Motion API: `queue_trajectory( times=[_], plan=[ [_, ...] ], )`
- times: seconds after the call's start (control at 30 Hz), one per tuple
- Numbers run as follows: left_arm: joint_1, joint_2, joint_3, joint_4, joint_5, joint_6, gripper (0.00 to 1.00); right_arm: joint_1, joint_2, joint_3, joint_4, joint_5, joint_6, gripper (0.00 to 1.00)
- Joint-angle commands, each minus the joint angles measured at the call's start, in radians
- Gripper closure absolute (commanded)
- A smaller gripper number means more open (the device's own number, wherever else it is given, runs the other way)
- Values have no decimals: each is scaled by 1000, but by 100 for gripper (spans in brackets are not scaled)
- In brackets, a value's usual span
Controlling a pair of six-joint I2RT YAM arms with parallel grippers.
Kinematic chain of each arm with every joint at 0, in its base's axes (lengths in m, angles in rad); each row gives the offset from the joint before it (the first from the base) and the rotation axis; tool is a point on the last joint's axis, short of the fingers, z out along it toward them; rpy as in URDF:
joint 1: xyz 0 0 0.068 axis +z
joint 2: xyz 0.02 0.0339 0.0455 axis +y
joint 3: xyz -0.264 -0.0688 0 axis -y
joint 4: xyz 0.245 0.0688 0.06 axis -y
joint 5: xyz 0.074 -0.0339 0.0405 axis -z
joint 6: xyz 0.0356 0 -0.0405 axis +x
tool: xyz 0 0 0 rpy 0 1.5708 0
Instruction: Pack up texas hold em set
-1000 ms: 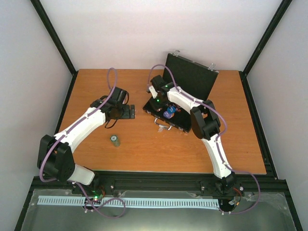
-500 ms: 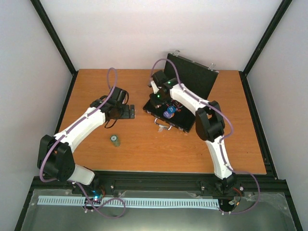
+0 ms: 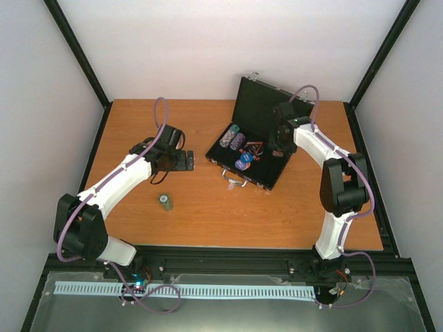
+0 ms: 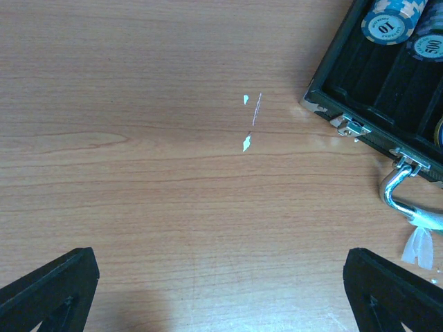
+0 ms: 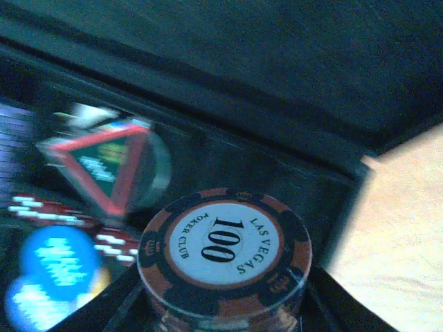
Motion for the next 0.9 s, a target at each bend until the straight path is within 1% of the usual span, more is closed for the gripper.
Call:
queue_trajectory(
  times=[0.0, 0.13, 0.27, 0.47, 0.6, 0.67, 0.7, 0.73, 0.8, 0.87],
  plan=[
    [6, -15, 4, 2, 14, 8, 0, -33, -23, -65, 28, 40, 45, 97],
    [6, -9, 6, 3, 23, 3, 0, -53, 11, -79, 43, 49, 58, 97],
    [6, -11, 4, 0, 19, 0, 0, -68, 63, -80, 72, -9, 74, 97],
    [6, -11, 0, -5, 11, 1, 0, -69, 128, -60, 71, -41, 96, 97],
    [6, -3, 5, -4, 12, 1, 0, -100, 145, -61, 69, -66, 151, 97],
    [6, -2, 7, -5, 11, 4, 0, -105, 132, -76, 65, -46, 205, 96],
    [6, -1, 7, -6, 9, 6, 0, -106, 123, -82, 59, -26, 225, 93],
    [6, -1, 7, -6, 8, 6, 0, -107, 117, -83, 49, -7, 235, 87],
    [6, -1, 7, -5, 7, 8, 0, -108, 116, -73, 36, 8, 233, 63],
    [6, 2, 7, -4, 8, 10, 0, -108, 116, -62, 28, 2, 220, 49]
  ],
)
